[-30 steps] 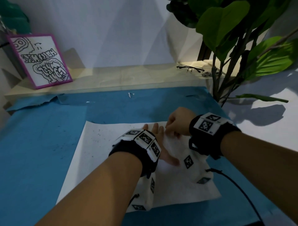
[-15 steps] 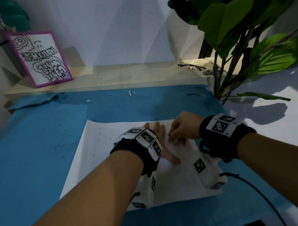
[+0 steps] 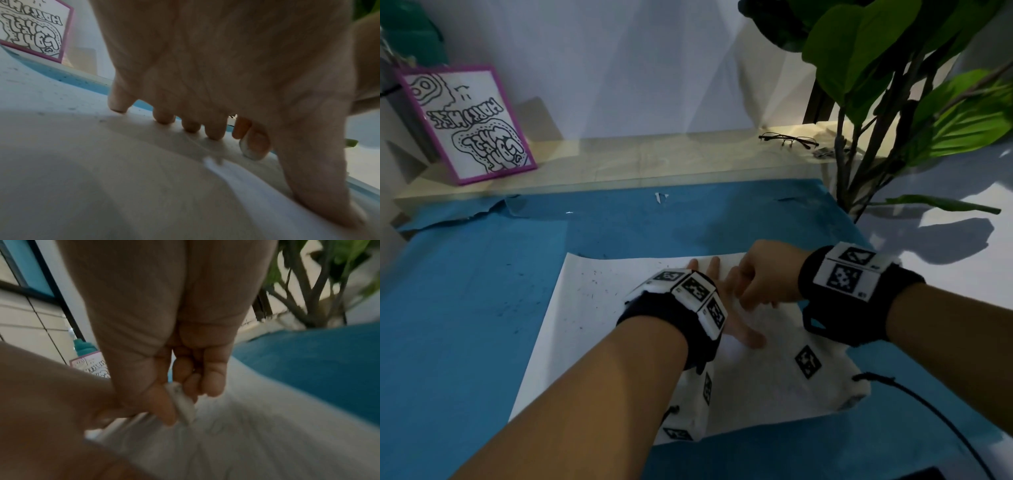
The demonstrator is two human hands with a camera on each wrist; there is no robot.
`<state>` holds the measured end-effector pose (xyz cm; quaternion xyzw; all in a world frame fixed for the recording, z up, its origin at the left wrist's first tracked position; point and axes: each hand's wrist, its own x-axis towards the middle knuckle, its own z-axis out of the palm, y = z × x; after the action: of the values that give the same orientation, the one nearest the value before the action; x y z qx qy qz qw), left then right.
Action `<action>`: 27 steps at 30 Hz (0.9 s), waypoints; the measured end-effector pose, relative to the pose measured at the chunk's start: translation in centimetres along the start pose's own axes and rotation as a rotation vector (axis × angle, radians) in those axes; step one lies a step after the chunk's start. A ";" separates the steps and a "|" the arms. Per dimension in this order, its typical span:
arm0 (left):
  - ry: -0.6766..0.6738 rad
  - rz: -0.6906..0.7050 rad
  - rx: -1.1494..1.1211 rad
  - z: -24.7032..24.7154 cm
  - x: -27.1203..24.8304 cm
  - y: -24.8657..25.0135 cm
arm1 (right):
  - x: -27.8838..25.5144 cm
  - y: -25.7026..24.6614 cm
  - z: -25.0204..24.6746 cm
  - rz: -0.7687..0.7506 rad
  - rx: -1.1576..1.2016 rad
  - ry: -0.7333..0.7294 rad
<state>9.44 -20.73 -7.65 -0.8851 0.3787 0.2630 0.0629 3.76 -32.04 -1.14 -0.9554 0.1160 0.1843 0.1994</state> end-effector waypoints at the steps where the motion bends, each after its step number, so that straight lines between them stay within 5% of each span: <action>1: 0.006 0.003 0.005 0.1 0.1 -0.2 | 0.1 0.2 -0.2 0.008 0.001 0.000; 4: 0.025 -0.015 0.010 0.5 0.2 -0.2 | 0.5 0.8 -1.0 0.051 -0.011 0.135; 8: 0.042 0.020 0.006 0.5 0.5 -0.2 | -0.1 -0.2 0.2 -0.013 -0.070 -0.005; 12: 0.030 -0.004 -0.022 0.1 -0.3 -0.1 | 0.4 0.8 -0.8 0.066 -0.025 0.142; 23: 0.031 -0.007 -0.005 0.2 -0.2 -0.1 | 0.0 0.5 0.1 0.004 -0.040 0.047; 27: 0.021 -0.017 -0.027 -0.1 -0.4 0.2 | 0.8 1.4 -0.8 0.074 0.026 0.203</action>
<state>9.13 -20.59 -7.34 -0.8918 0.3684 0.2580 0.0493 4.37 -33.77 -1.22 -0.9616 0.1733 0.0923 0.1919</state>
